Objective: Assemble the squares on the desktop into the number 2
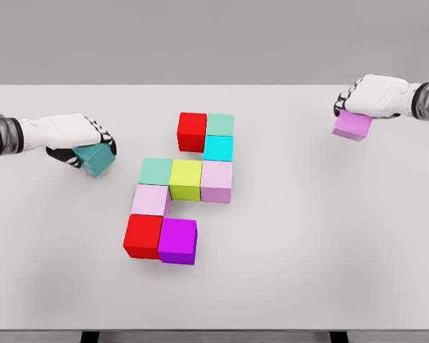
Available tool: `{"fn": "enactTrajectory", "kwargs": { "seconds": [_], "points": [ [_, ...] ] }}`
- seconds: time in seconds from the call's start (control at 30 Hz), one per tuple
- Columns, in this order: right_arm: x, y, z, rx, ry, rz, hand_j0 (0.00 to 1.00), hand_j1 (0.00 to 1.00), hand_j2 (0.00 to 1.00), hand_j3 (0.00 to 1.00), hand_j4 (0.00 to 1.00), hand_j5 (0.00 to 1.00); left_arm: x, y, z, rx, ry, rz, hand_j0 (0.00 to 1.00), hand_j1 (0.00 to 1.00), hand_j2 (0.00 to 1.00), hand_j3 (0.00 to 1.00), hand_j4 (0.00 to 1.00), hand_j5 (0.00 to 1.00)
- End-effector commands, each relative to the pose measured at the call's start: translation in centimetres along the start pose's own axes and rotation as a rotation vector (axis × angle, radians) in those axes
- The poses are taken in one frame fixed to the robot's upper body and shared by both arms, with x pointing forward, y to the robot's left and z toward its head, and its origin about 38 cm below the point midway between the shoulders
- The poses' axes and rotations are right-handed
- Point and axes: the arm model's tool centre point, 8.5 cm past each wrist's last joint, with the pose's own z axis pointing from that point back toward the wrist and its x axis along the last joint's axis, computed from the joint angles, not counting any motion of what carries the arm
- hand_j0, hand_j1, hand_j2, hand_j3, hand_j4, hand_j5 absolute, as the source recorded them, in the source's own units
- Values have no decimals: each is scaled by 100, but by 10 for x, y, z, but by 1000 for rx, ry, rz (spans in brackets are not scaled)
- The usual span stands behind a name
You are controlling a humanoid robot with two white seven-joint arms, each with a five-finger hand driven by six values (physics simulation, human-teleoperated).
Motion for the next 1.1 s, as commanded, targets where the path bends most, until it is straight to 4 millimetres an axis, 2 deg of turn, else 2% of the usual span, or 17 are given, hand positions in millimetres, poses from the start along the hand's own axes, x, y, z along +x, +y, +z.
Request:
{"fn": "enactTrajectory", "kwargs": {
  "seconds": [0.0,0.1,0.2,0.4,0.47,0.63,0.9,1.07],
  "points": [
    [1,-6,10,-13,-5,21,61,61,61,61,61,61,-1,0,-5,5,2,16,62,62,62,62,62,62],
    [12,-10,8,-29,-29,37,61,61,61,61,61,61,-6,3,-6,8,15,19,62,62,62,62,62,62],
    [27,-17,17,-44,-59,90,61,61,61,61,61,61,-8,10,-14,22,17,26,63,63,63,63,63,63],
    [48,-20,35,-67,-129,90,61,61,61,61,61,61,-13,20,-23,39,26,36,63,63,63,63,63,63],
    [51,-20,36,-73,-145,80,61,61,61,61,61,61,-14,22,-27,41,27,40,63,63,63,63,63,63],
    [80,-23,35,-85,-215,101,61,61,61,61,61,61,-19,30,-37,51,40,60,63,63,63,63,63,63],
    [116,-36,45,-136,-313,134,61,61,61,61,61,61,-24,46,-57,75,50,94,63,63,63,63,63,63],
    [129,-34,49,-141,-365,114,61,61,61,61,61,61,-20,61,-67,93,40,90,63,63,63,63,63,63]
  ]
}}
